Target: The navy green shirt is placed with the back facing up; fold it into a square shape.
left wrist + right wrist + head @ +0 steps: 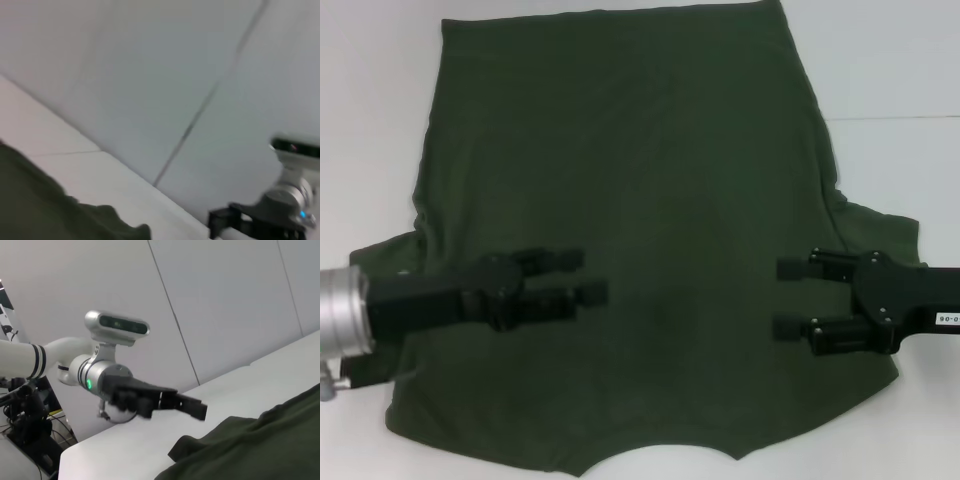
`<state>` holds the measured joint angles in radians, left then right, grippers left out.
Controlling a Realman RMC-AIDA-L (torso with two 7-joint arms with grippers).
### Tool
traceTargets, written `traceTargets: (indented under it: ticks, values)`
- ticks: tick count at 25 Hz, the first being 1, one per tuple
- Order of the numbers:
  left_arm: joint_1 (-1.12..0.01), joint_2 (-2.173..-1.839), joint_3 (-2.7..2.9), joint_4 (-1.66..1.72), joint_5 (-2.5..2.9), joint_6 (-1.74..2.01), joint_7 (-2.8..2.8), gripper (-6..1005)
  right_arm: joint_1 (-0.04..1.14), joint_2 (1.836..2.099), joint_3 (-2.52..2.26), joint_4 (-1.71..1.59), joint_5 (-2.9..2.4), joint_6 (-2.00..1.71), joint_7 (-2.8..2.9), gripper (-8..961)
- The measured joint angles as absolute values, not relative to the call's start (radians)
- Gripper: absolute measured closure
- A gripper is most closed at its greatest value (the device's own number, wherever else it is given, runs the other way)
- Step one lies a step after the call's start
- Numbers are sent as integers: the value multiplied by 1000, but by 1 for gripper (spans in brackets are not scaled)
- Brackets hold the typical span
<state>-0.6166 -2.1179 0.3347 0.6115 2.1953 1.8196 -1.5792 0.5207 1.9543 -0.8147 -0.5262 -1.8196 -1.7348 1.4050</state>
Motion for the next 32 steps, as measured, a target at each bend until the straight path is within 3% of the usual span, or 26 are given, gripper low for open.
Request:
traceTargets:
  ticks: [23, 32]
  values:
    - [-569, -2008, 92, 839, 2420, 1816, -2147, 101, 548, 1967, -823, -531, -1826, -1738, 1404, 6]
    - [-563, -1992, 31, 887, 2605, 1742, -2180, 101, 556, 1967, -827, -531, -1827, -1738, 1404, 6]
